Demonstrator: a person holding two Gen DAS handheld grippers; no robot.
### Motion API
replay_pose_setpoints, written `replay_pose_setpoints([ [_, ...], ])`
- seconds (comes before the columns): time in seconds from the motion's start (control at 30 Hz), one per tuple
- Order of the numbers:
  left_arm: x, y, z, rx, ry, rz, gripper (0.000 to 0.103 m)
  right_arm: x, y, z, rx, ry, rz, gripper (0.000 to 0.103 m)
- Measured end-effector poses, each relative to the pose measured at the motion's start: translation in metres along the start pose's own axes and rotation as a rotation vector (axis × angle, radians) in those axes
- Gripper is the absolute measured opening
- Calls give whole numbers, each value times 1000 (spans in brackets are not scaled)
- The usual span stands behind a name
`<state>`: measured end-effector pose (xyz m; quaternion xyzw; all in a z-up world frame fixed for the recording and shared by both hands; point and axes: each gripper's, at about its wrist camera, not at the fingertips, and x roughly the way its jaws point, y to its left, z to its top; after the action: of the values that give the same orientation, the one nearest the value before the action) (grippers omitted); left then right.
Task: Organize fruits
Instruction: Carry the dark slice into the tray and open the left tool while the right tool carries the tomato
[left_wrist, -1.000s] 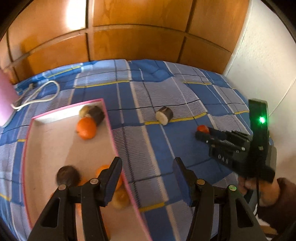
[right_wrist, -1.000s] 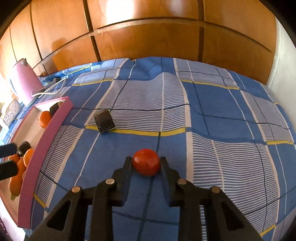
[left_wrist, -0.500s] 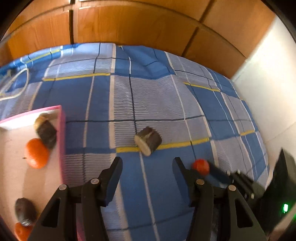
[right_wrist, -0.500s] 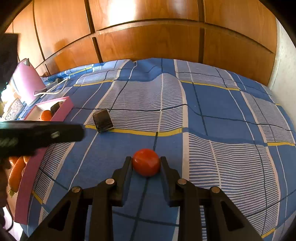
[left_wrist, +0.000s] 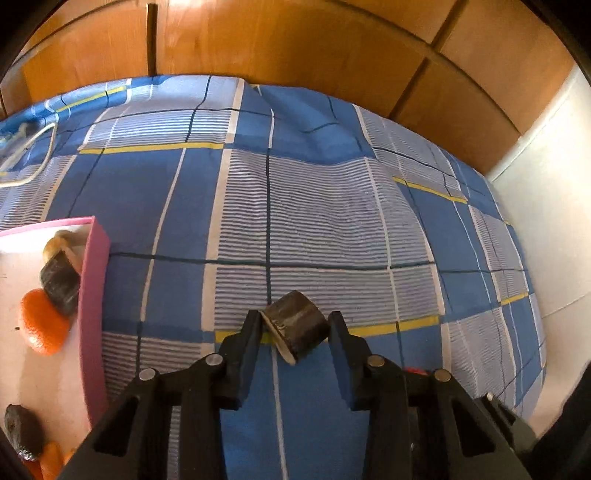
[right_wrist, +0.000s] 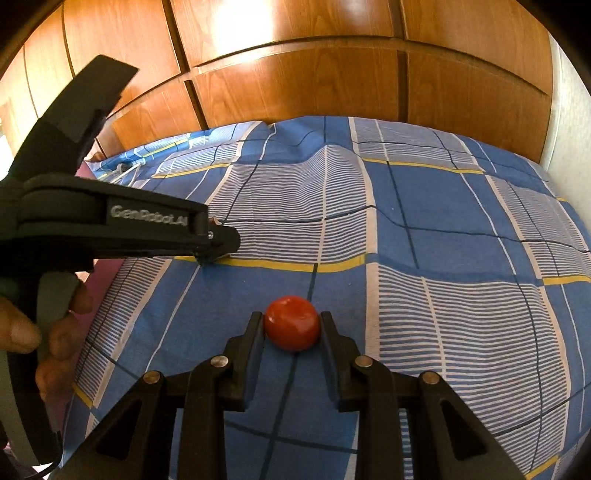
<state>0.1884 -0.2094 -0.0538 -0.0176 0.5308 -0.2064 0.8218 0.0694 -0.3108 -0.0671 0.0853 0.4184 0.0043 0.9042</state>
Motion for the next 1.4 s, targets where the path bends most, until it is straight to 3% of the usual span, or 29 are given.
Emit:
replay_pose_setpoints([
  [0.7, -96, 28, -53, 47, -137, 30, 37, -11, 34, -7, -71, 12, 10, 29],
  [1.4, -190, 123, -121, -60, -278, 146, 37, -35, 139, 6, -248, 10, 228, 29],
])
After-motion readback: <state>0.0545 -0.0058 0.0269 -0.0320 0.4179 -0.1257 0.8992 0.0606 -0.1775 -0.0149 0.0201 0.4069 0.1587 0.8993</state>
